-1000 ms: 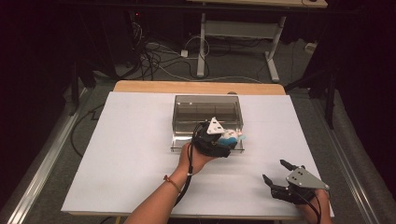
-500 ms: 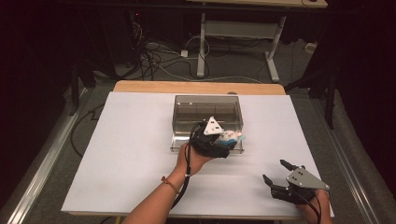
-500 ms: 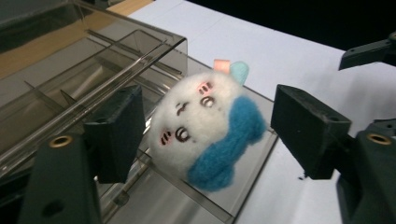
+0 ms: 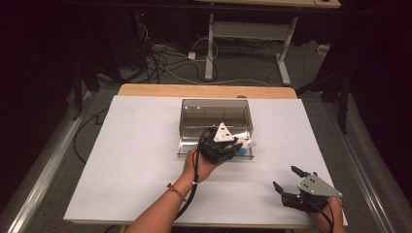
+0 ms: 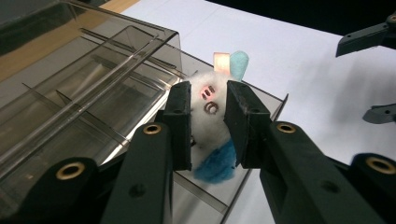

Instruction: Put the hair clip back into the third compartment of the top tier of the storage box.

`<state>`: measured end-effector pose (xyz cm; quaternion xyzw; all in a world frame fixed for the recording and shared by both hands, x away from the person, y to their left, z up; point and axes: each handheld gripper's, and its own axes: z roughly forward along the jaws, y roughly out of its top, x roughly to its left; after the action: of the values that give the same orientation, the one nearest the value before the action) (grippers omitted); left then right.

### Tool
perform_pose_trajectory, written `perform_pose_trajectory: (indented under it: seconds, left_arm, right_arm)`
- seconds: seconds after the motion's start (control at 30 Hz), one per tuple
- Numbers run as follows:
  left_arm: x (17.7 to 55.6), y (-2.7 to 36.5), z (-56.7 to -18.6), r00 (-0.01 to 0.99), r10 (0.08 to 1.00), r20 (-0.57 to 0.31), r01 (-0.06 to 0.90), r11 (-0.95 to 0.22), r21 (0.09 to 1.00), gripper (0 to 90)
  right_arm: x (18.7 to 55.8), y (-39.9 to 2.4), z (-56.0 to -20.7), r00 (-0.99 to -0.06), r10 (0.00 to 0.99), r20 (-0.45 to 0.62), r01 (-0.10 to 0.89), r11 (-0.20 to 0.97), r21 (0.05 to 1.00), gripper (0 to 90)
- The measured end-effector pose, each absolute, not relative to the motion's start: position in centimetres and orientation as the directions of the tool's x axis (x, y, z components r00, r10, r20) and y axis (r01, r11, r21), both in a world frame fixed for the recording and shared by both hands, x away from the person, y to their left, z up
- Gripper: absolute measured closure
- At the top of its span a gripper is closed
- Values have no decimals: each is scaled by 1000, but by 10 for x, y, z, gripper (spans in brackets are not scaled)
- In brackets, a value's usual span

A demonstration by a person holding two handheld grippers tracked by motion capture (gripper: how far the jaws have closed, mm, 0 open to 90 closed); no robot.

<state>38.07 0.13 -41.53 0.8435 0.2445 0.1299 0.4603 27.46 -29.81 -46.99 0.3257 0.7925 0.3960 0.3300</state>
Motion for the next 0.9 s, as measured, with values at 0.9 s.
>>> perform_pose_trajectory:
  seconds: [0.9]
  left_arm:
    - [379,5,-407,840,539,60,239,-467,851,632]
  right_arm:
    - [271,-295,-469,-574,770,-277,239,482,843,215]
